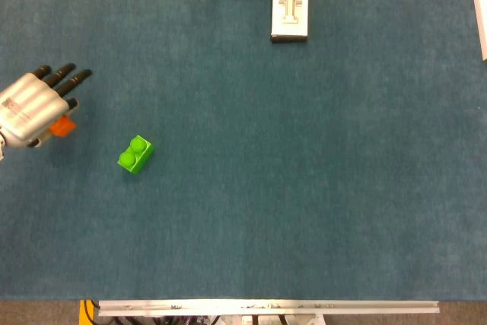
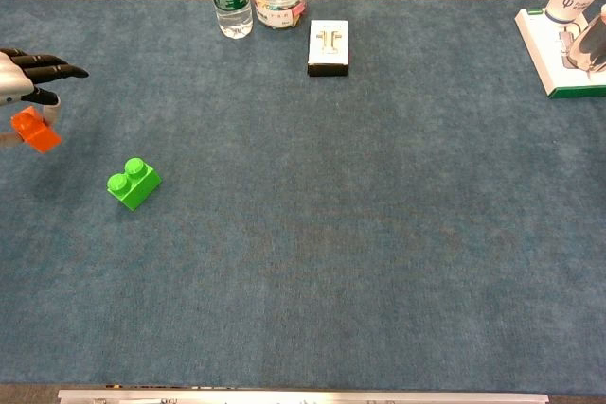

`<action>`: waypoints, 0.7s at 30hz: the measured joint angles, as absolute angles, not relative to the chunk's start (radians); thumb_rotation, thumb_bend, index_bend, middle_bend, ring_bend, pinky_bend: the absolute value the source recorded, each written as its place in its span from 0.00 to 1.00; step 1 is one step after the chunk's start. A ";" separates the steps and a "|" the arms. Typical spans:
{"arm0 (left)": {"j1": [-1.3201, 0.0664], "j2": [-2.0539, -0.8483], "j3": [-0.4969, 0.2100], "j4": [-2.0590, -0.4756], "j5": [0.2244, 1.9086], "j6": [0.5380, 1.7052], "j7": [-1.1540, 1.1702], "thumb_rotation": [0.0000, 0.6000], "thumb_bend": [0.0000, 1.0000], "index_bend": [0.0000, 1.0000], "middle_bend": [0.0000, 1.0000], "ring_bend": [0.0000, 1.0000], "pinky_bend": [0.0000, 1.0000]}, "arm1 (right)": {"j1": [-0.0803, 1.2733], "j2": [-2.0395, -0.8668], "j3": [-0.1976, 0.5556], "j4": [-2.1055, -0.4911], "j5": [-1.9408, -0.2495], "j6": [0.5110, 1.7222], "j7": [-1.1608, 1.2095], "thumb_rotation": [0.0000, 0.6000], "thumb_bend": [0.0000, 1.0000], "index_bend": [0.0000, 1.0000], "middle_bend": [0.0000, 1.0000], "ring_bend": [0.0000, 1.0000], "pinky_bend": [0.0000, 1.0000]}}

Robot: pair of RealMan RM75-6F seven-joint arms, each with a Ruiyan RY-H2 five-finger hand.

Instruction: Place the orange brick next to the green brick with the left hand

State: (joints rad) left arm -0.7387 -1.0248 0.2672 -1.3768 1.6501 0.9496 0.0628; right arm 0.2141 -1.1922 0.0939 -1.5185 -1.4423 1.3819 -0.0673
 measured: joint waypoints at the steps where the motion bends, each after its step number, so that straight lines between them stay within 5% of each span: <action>1: -0.738 -1.014 0.259 -1.399 1.629 0.933 0.093 1.00 0.35 0.54 0.00 0.00 0.19 | 0.212 -1.191 0.092 -1.517 -1.444 1.384 -0.063 1.00 0.43 0.63 0.55 0.42 0.46; 21: -0.687 -0.923 0.152 -1.672 1.307 0.806 0.430 1.00 0.35 0.59 0.00 0.00 0.19 | 0.188 -1.183 0.078 -1.509 -1.484 1.416 -0.027 1.00 0.44 0.63 0.55 0.42 0.46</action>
State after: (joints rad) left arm -0.6873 -0.9227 0.1523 -1.6719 1.3068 0.8057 0.4297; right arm 0.1878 -1.1829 0.0776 -1.5087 -1.4837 1.4162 -0.0274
